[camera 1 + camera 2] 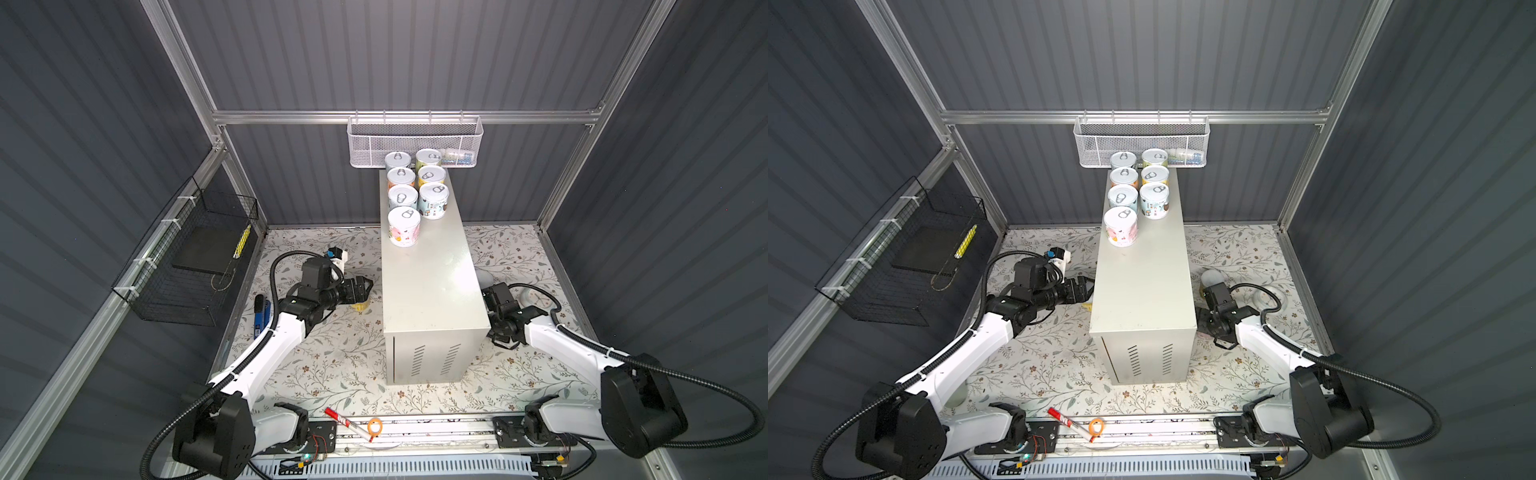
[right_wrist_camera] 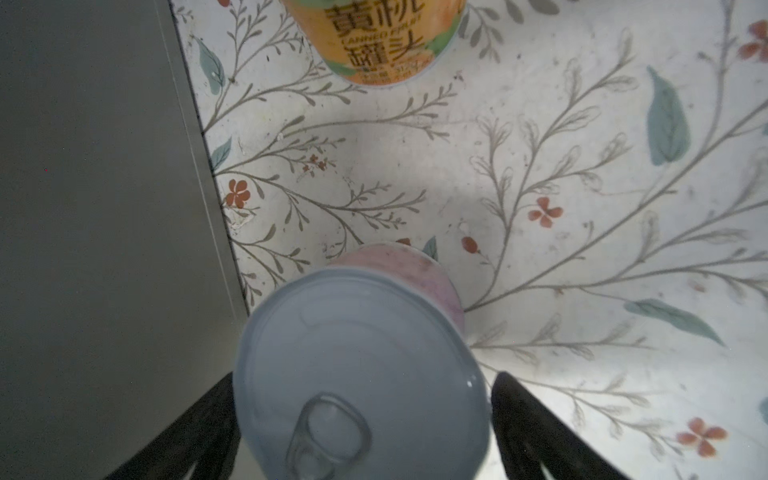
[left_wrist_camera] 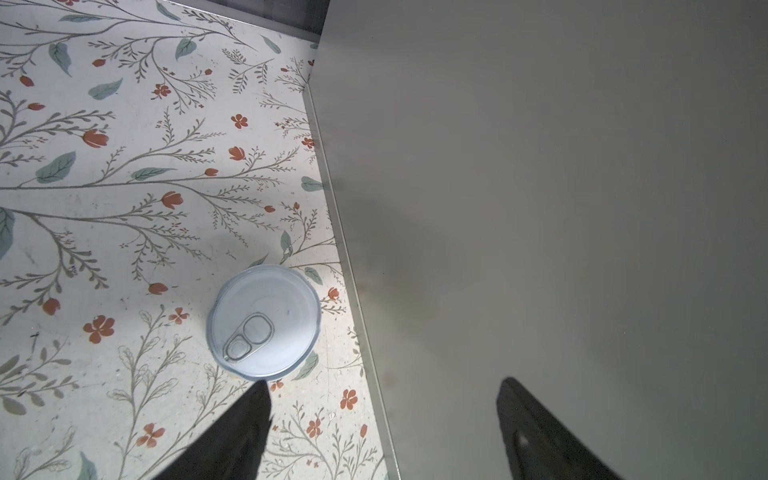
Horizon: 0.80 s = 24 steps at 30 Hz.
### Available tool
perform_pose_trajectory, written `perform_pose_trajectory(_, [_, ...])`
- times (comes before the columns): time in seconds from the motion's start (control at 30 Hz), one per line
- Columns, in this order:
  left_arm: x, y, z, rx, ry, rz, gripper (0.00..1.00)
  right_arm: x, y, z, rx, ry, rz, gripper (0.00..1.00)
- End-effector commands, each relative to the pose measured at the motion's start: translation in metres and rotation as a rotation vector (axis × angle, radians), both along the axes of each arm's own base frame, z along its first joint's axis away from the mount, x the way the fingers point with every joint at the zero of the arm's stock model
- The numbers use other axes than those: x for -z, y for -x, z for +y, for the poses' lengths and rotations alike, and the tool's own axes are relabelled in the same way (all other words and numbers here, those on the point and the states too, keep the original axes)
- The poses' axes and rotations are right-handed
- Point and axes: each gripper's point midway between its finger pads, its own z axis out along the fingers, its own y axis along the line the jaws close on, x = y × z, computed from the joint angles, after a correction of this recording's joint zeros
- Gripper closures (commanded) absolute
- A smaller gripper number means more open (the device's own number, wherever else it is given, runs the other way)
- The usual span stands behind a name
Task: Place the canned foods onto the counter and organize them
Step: 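Close the right gripper around the pink-labelled white-lidded can, then lift the pink-labelled can off the table with the right gripper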
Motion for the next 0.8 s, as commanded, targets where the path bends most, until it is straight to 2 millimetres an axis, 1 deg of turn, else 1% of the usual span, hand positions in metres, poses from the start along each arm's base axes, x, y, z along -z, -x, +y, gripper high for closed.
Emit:
perform_pose_trajectory(0.0, [0.007, -0.001, 0.000, 0.008, 0.001, 0.007, 0.14, 0.009, -0.003, 0.001, -0.010, 0.012, 0.000, 0.09])
perform_pose_trajectory(0.17, [0.008, 0.000, 0.001, 0.011, -0.004, 0.011, 0.14, 0.017, -0.009, 0.002, -0.009, 0.032, 0.017, 0.09])
perform_pose_trajectory(0.37, [0.010, 0.001, 0.002, 0.009, -0.011, 0.010, 0.14, 0.026, -0.009, 0.000, -0.008, 0.059, 0.042, 0.11])
perform_pose_trajectory(0.43, [0.011, 0.001, 0.002, 0.008, -0.014, 0.012, 0.14, 0.027, -0.010, -0.001, -0.011, 0.068, 0.046, 0.14])
perform_pose_trajectory(0.6, [0.012, 0.001, 0.003, 0.009, -0.021, 0.010, 0.14, 0.027, -0.009, -0.003, -0.023, 0.095, 0.055, 0.24])
perform_pose_trajectory(0.67, [0.011, 0.001, 0.003, 0.009, -0.025, 0.006, 0.14, 0.025, -0.008, -0.002, -0.029, 0.097, 0.052, 0.30])
perform_pose_trajectory(0.7, [0.011, 0.001, 0.003, 0.010, -0.026, 0.005, 0.14, 0.023, -0.008, -0.002, -0.033, 0.101, 0.049, 0.36])
perform_pose_trajectory(0.73, [0.010, 0.001, 0.004, 0.009, -0.027, 0.003, 0.14, 0.021, -0.007, -0.003, -0.036, 0.103, 0.045, 0.44])
perform_pose_trajectory(0.77, [0.011, 0.001, 0.004, 0.009, -0.028, 0.004, 0.14, 0.018, -0.006, -0.003, -0.043, 0.105, 0.043, 0.57])
